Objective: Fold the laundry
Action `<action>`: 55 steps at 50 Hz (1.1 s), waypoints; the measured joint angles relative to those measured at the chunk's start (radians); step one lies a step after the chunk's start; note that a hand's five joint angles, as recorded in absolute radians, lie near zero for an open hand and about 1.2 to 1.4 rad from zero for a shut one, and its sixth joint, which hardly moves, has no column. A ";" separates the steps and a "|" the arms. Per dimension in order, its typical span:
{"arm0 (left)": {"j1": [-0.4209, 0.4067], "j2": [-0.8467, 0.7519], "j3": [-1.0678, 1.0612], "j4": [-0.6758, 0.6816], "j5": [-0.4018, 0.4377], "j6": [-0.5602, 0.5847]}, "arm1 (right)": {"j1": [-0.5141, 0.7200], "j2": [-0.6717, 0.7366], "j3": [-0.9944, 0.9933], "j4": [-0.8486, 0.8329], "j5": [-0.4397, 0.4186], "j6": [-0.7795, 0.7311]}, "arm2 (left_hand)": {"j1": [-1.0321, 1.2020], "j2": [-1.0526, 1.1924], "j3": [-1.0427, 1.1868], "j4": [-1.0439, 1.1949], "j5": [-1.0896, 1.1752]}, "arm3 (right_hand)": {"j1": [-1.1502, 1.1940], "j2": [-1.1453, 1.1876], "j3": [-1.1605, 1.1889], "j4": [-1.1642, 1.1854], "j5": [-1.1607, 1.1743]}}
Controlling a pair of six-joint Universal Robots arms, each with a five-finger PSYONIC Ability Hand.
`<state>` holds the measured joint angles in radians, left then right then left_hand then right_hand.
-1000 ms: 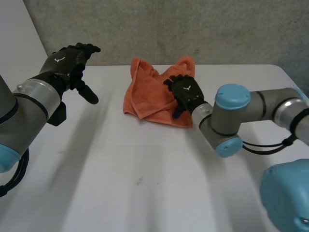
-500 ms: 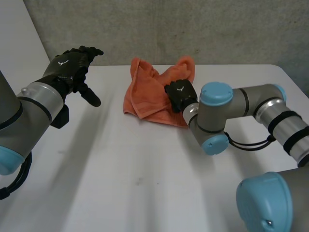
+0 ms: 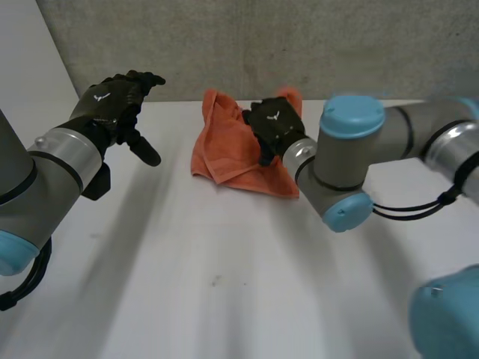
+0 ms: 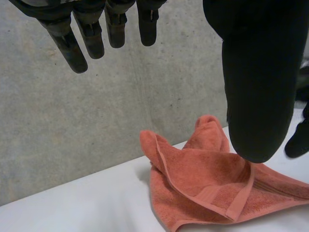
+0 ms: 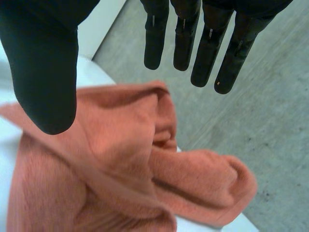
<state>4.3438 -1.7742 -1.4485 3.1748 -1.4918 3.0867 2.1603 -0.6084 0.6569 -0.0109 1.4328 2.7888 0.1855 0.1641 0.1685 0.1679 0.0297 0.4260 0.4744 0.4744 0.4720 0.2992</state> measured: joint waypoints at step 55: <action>-0.015 -0.020 -0.022 0.021 -0.002 -0.002 | 0.005 -0.175 0.100 -0.081 -0.056 -0.045 | 0.000 0.000 0.000 0.000 0.000 | 0.552 0.707 0.709 0.718 0.681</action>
<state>4.3291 -1.7942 -1.4703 3.1961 -1.4936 3.0851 2.1649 -0.7836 0.7570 -0.0918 1.3765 2.7434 0.1855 0.1641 0.1685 0.1679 0.0296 0.9783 1.1809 1.1832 1.1901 0.9798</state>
